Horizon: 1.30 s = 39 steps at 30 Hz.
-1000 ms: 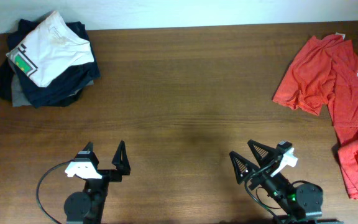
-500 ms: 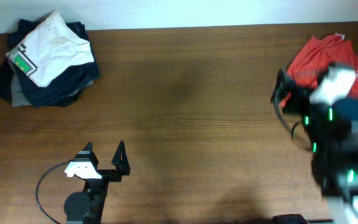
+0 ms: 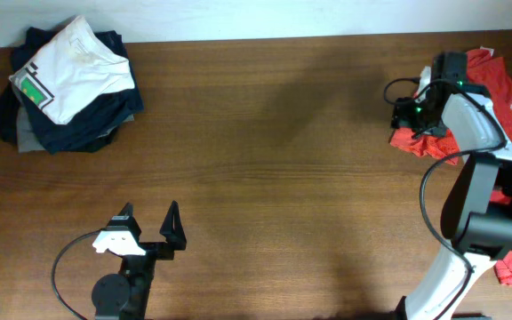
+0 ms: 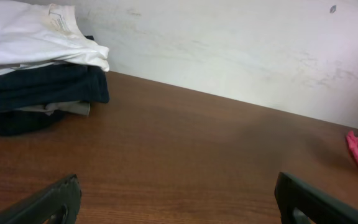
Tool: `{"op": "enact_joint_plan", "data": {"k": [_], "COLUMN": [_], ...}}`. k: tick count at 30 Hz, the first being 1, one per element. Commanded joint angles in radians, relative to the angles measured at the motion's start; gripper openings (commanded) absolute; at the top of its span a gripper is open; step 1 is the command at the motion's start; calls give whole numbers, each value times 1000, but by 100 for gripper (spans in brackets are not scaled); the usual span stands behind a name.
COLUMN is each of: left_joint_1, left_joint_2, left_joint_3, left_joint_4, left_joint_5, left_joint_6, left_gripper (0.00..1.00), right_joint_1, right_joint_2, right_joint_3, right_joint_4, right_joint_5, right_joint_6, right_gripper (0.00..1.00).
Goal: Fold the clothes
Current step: 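Reach the right gripper to the orange shirt and grasp it, then drag the orange shirt leftward to table center with the right gripper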
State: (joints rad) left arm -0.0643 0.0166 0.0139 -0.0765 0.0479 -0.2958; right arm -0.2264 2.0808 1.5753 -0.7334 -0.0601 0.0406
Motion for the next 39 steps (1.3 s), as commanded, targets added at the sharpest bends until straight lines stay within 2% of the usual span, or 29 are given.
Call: {"op": "enact_joint_plan", "data": {"k": [1, 7, 9, 13, 14, 15, 16, 17, 18, 19, 21, 23, 27, 31, 32, 36, 37, 38, 39], "left_joint_1": [2, 2, 2, 2, 2, 2, 2, 2, 2, 2, 2, 2, 2, 2, 2, 2, 2, 2, 2], "left_joint_2": [-5, -5, -5, -5, -5, -5, -5, -5, -5, -5, -5, -5, -5, -5, -5, -5, -5, -5, -5], "left_joint_3": [-5, -5, -5, -5, -5, -5, -5, -5, -5, -5, -5, -5, -5, -5, -5, -5, -5, -5, -5], "left_joint_4": [-3, -3, -3, -3, -3, -3, -3, -3, -4, -3, -3, -3, -3, -3, -3, -3, -3, -3, -3], "left_joint_5": [-1, -3, -3, -3, -3, -3, -3, -3, -3, -3, -3, -3, -3, -3, -3, -3, -3, -3, -3], "left_joint_6": [9, 9, 9, 8, 8, 8, 9, 8, 9, 9, 9, 8, 9, 9, 8, 8, 8, 8, 8], "left_gripper": [99, 99, 99, 99, 99, 99, 99, 99, 99, 99, 99, 99, 99, 99, 99, 99, 99, 99, 99], "right_joint_1": [-3, 52, 55, 55, 55, 55, 55, 55, 56, 56, 72, 132, 424, 767, 822, 948, 964, 973, 966], "right_joint_2": [69, 86, 86, 86, 87, 87, 87, 87, 87, 87, 86, 85, 85, 85, 85, 84, 80, 76, 74], "right_joint_3": [20, 12, -11, -35, -35, -35, -35, -35, -37, -38, -37, -36, -36, -36, -36, 27, 42, 70, 103], "right_joint_4": [-12, -11, -4, -14, -15, -14, -14, -16, -16, -20, -30, -30, 38, 158, 167, 101, 76, 27, -23], "right_joint_5": [-42, -34, -10, 73, 75, 75, 72, 68, 51, 25, -105, -154, -244, -251, -256, -468, -461, -428, -396], "right_joint_6": [-8, -7, -7, -6, -6, -6, -7, -2, 0, 0, 0, 0, 10, 206, 253, 238, 210, 208, 208], "right_gripper": [74, 74, 69, 71, 76, 76, 58, 29, 9, 4, 4, 4, 4, 4, 4, 4, 5, 55, 97]}}
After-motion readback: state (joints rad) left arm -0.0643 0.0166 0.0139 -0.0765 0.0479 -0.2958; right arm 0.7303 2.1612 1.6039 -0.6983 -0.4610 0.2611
